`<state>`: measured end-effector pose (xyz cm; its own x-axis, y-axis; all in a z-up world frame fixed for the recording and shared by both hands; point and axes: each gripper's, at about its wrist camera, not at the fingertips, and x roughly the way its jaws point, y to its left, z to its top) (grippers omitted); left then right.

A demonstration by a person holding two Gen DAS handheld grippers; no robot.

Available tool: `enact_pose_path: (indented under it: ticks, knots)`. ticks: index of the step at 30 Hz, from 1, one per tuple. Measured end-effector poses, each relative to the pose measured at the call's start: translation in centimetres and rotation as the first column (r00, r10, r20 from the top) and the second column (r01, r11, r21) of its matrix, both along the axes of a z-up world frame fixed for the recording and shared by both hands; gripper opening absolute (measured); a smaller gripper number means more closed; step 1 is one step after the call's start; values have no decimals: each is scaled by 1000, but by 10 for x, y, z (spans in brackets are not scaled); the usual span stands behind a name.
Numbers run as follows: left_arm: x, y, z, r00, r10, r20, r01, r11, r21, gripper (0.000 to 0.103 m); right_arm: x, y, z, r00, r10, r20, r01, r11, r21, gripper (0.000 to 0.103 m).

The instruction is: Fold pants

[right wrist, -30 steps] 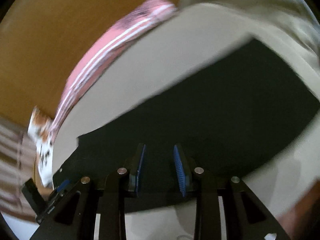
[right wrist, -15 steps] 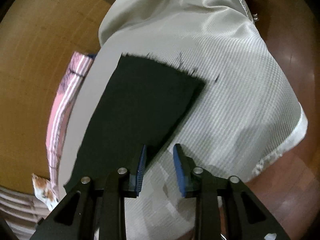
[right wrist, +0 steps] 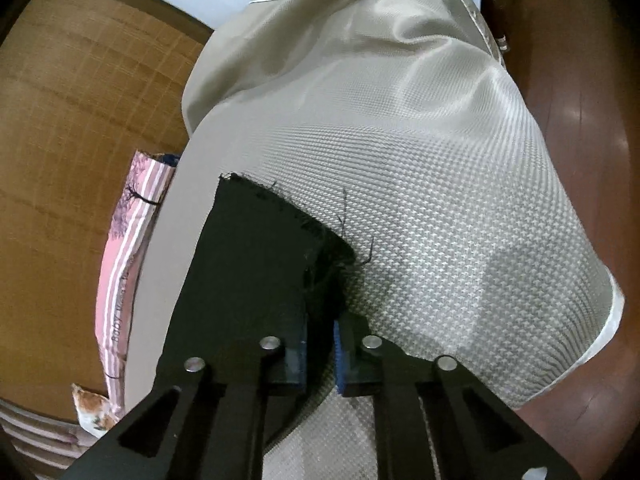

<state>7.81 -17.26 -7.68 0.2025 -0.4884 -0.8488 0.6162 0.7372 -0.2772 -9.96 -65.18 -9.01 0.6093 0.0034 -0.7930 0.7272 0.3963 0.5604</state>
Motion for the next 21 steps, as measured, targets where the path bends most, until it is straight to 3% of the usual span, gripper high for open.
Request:
enact_pose_path:
  ticks: [6,11,14,18,20,21]
  knots:
    - [14,16,6,994,71,-88,-77,995,-68,52,33,36,48,991,108,83,-105,994,-37,8]
    - [19,43,19,987,132,-91,-141,984,-106,52,86,92,84,953,270,137,-262,962,-72,8]
    - [22,64,26,981,174,-86,-184,975,-122,52,122,140,95,909,388,148,-379,921,-86,8]
    - [22,92,30,969,230,-88,-241,961,-139,52,162,211,94,826,544,146,-538,839,-81,8]
    - [21,105,30,962,257,-89,-268,953,-145,52,176,247,90,778,612,140,-609,790,-73,8]
    - [20,110,31,960,266,-90,-277,950,-147,52,183,270,85,739,660,136,-658,750,-60,8]
